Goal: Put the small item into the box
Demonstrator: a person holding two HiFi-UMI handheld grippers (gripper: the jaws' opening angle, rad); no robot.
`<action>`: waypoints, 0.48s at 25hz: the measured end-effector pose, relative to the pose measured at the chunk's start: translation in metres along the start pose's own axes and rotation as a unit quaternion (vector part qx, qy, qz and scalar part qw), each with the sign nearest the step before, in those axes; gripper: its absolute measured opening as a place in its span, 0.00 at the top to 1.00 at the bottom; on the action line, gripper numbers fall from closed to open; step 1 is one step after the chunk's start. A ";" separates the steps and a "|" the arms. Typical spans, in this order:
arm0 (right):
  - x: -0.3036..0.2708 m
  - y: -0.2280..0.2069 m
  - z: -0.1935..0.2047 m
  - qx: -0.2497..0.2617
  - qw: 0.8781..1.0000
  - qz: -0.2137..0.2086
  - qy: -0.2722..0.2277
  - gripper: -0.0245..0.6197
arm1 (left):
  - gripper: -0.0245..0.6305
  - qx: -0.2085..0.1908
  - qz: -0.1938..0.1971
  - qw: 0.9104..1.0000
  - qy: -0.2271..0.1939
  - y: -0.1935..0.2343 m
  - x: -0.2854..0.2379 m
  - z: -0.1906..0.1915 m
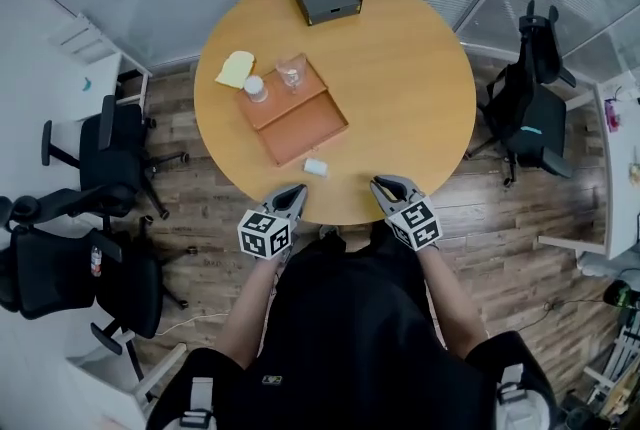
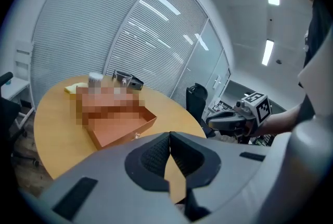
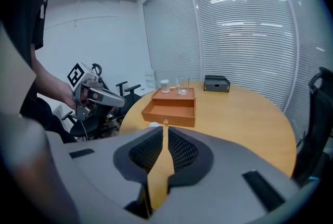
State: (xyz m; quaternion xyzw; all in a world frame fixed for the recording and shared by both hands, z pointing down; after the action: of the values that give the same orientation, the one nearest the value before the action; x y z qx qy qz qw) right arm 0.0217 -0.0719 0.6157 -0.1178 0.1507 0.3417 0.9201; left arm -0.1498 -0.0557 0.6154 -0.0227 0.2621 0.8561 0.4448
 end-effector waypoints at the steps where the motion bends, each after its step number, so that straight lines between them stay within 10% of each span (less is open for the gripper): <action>1: -0.001 -0.001 0.001 0.000 1.000 0.002 0.002 0.92 | 0.95 0.001 0.003 1.000 0.002 0.001 -0.002 0.000; 12: -0.027 -0.009 -0.001 -0.004 1.000 -0.014 0.015 0.92 | 0.95 0.015 0.012 1.000 0.019 0.014 -0.026 0.006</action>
State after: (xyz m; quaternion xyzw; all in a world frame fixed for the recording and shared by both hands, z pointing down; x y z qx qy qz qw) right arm 0.0084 -0.0947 0.6253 -0.1292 0.1616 0.3280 0.9218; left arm -0.1434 -0.0788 0.6333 -0.0291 0.2834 0.8570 0.4293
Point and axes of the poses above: the fingertips, and each gripper's own axes: x backward along the fingers, y to its left, z out of its underside, the point moved 1 cm from there along x, backward along the fingers, and after that the axes turned 13 degrees about -y, right-handed, at the moved point
